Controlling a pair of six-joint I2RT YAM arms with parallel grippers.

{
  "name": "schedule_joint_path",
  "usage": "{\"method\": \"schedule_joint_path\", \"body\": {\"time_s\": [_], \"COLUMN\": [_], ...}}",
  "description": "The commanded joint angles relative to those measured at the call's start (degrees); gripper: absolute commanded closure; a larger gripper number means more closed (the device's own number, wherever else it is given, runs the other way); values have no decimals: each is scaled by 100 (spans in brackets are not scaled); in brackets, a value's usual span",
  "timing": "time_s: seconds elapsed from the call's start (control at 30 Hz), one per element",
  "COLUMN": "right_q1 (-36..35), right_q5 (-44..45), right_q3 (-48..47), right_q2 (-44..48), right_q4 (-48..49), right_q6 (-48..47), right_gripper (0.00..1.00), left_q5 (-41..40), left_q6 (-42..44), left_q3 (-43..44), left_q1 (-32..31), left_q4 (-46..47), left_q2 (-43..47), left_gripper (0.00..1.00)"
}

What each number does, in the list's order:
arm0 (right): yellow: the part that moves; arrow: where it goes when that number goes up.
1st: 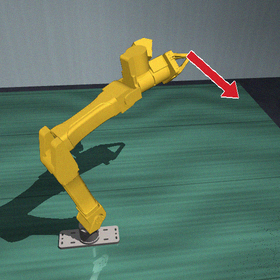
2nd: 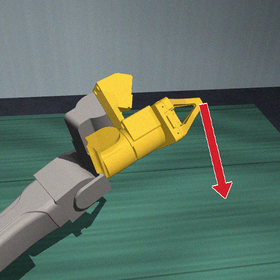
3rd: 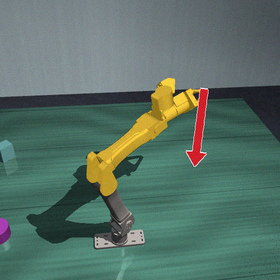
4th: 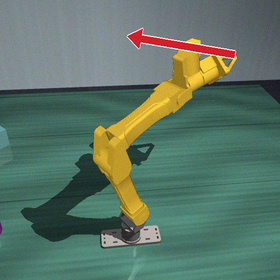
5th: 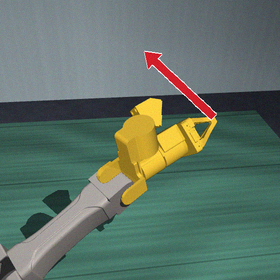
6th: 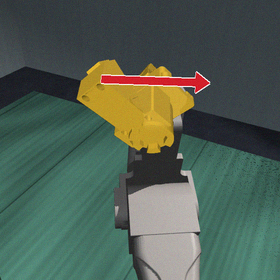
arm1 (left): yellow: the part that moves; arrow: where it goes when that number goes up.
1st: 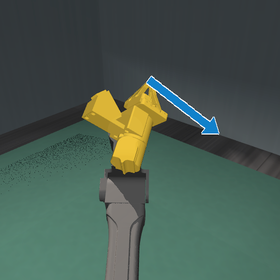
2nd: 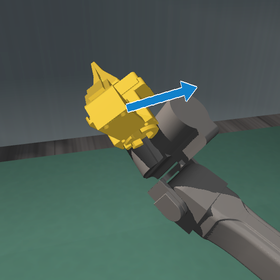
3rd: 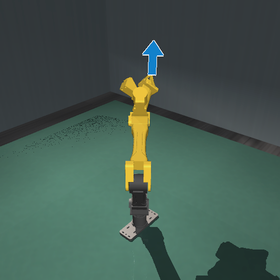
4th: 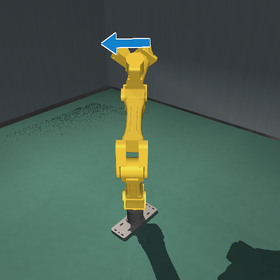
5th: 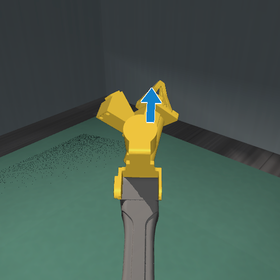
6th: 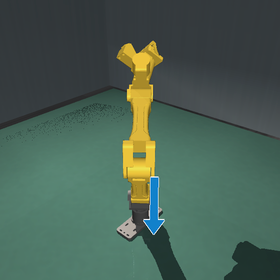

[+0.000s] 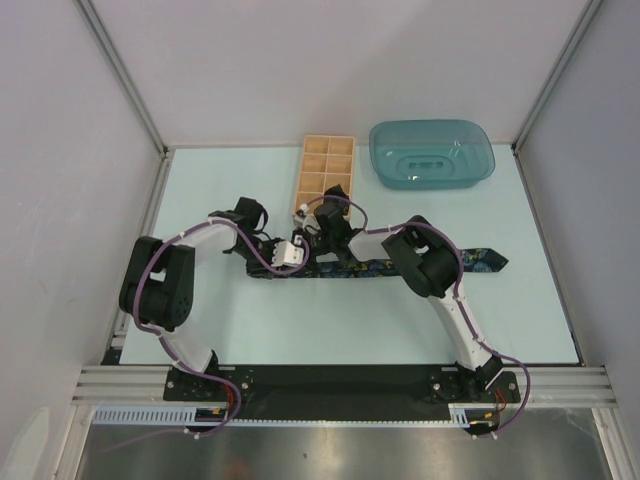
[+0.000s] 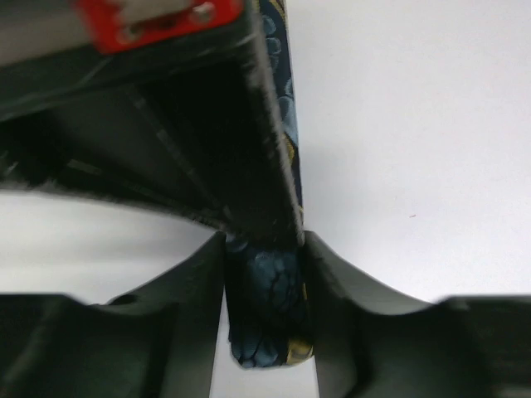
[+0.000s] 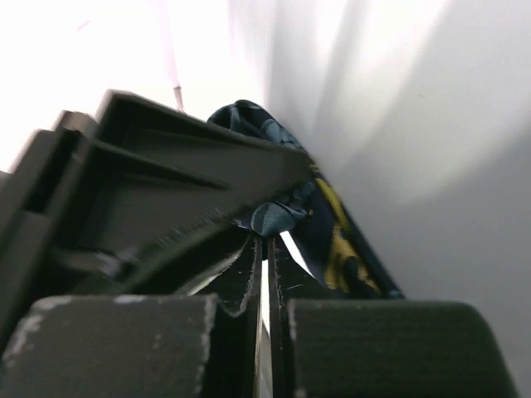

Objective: Roll the ties
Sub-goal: Roll the tie at the center of the board.

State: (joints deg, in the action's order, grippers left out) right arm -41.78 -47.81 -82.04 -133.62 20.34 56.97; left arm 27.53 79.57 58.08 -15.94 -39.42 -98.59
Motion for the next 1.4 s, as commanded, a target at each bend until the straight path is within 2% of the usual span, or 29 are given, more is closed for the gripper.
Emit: {"method": "schedule_joint_path", "body": {"time_s": [0.0, 0.07, 0.17, 0.5, 0.6, 0.73, 0.77, 1.0, 1.37], "right_q1": [64, 143, 196, 153, 161, 153, 153, 135, 144], "right_q5": [123, 97, 114, 237, 272, 334, 343, 395, 246], "right_q3": [-137, -40, 47, 127, 136, 92, 74, 30, 127], "right_q2": [29, 82, 135, 117, 117, 82, 65, 56, 187], "right_q4": [-442, -487, -592, -592, -663, -715, -759, -882, -733], "right_q6": [-572, -643, -784, -749, -784, -819, -836, -924, -942], "right_gripper": [100, 100, 100, 100, 100, 100, 100, 100, 100], "left_q5": [24, 200, 437, 806, 868, 894, 921, 1035, 263], "left_q6": [-187, -284, -302, -99, -161, -161, -161, -433, -952], "left_q3": [140, 360, 625, 353, 379, 528, 598, 862, 1258], "left_q1": [205, 468, 803, 918, 883, 795, 777, 251, -286], "left_q4": [-145, -381, -592, -620, -523, -742, -795, -989, -936], "left_q2": [-73, -108, -47, 129, 120, 146, 181, 235, -679], "left_gripper": [48, 39, 33, 25, 30, 53, 54, 57, 60]}}
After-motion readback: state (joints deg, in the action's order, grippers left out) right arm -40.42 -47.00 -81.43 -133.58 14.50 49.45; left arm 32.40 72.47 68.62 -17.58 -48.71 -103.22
